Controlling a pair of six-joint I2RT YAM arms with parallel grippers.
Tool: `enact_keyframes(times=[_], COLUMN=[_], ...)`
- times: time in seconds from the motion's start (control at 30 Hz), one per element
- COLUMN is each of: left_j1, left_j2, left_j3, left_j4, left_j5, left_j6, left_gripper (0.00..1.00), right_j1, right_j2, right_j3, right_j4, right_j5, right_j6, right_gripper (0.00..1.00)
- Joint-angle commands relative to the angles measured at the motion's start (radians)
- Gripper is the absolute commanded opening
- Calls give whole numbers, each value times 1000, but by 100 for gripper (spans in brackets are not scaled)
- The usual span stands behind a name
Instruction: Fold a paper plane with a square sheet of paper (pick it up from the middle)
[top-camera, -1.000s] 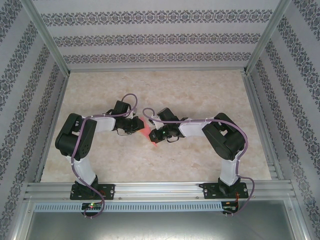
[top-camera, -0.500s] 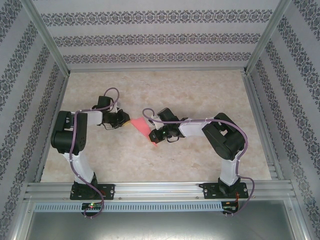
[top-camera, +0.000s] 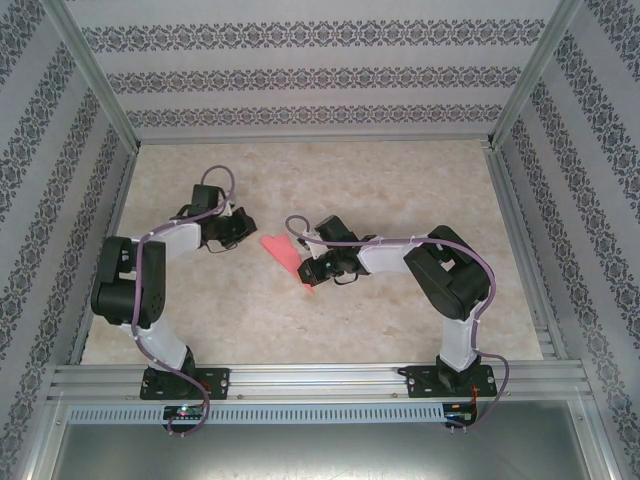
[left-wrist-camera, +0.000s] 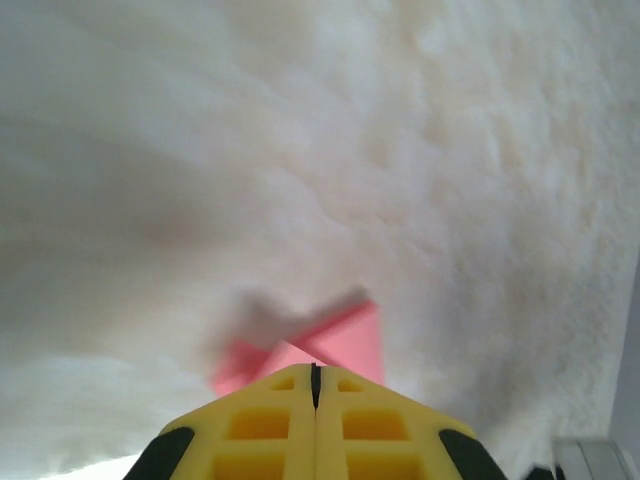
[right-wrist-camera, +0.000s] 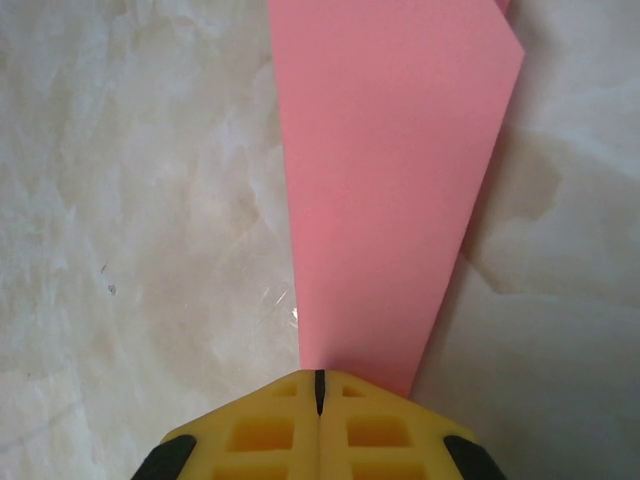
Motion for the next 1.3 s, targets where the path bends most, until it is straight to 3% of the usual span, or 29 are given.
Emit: enact_keyframes(times=[0.0, 0.2, 0.5, 1.03, 1.27], left_j1=[-93, -211, -207, 37, 104], left_j2=[-9, 45, 146, 163, 138], left_j3=[-52, -31, -53, -53, -25], left_j4=[47, 51, 74, 61, 49], left_j5=[38, 52, -5, -31, -47], left_j6=[-66, -67, -27, 22, 27], left_gripper=[3, 0, 0, 0, 0], right_j1=[-12, -12, -13, -20, -20], right_j2=[84, 82, 90, 87, 93], right_j3=[-50, -51, -54, -97, -89], right_j4=[-215, -218, -220, -229, -226], right_j5=[107, 113, 114, 134, 127], right_j6=[13, 18, 17, 18, 18], right_gripper=[0, 0, 0, 0, 0])
